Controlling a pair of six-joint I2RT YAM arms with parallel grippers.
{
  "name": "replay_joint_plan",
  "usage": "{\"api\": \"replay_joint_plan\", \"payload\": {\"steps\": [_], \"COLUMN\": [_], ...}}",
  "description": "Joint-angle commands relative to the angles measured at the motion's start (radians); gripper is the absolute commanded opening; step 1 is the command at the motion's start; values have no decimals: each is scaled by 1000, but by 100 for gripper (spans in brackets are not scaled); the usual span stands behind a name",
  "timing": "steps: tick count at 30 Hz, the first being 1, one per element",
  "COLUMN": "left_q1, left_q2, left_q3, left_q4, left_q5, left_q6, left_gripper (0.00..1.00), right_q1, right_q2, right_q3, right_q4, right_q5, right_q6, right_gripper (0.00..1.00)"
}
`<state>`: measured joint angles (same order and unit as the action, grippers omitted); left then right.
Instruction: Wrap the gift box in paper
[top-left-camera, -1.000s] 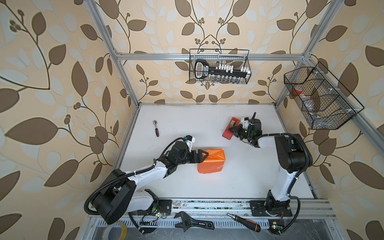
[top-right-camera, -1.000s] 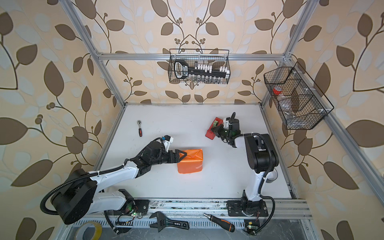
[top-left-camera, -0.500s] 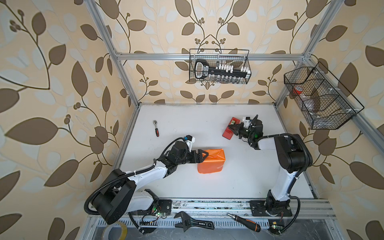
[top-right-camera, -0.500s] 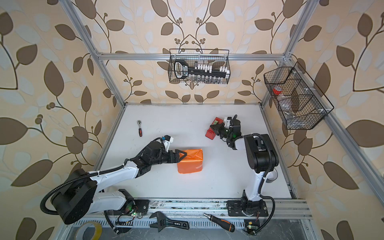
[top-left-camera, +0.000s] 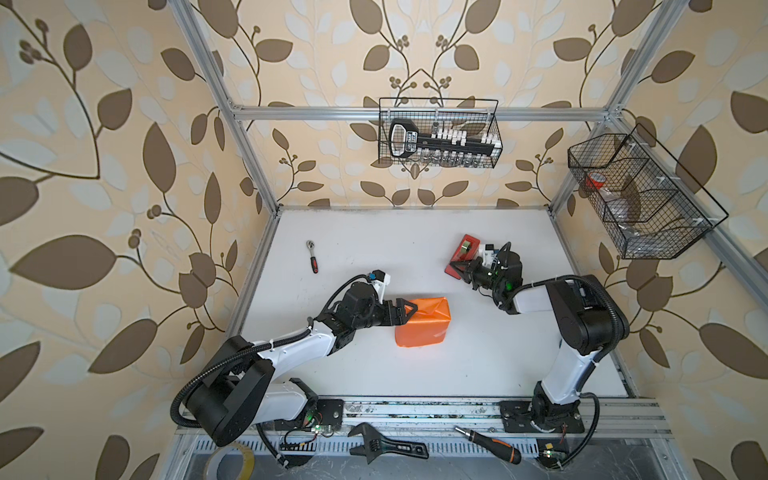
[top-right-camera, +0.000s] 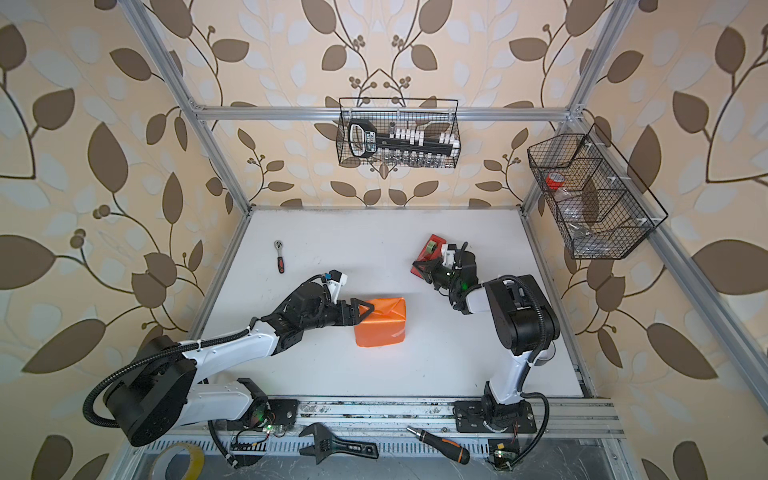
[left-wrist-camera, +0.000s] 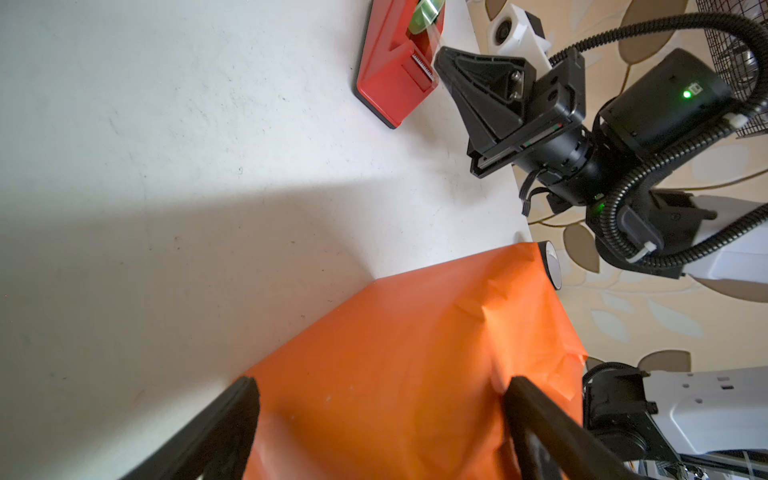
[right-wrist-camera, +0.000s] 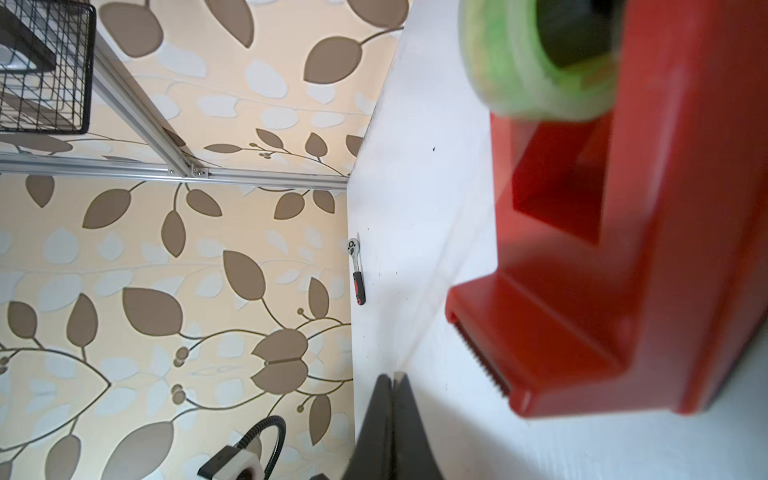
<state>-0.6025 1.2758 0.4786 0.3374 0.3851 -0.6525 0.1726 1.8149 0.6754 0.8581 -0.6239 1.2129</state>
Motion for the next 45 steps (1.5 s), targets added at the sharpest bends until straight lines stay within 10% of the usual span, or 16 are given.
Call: {"api": "replay_joint_plan", "payload": {"steps": [1, 45], "left_q1": [-9, -9], "left_q2": [41, 50], "left_q3": [-23, -26], "left_q4": [-167, -163], "left_q5": [-29, -38], "left_q6": [64, 72], "left_gripper": [93, 93], "right_q1": [30, -14], "right_q2": [-38, 10], "right_q3": [-32, 10], "right_q4": [52, -472], "right_q5": [-20, 231], "right_q6": [9, -402], "right_gripper": [0, 0]}}
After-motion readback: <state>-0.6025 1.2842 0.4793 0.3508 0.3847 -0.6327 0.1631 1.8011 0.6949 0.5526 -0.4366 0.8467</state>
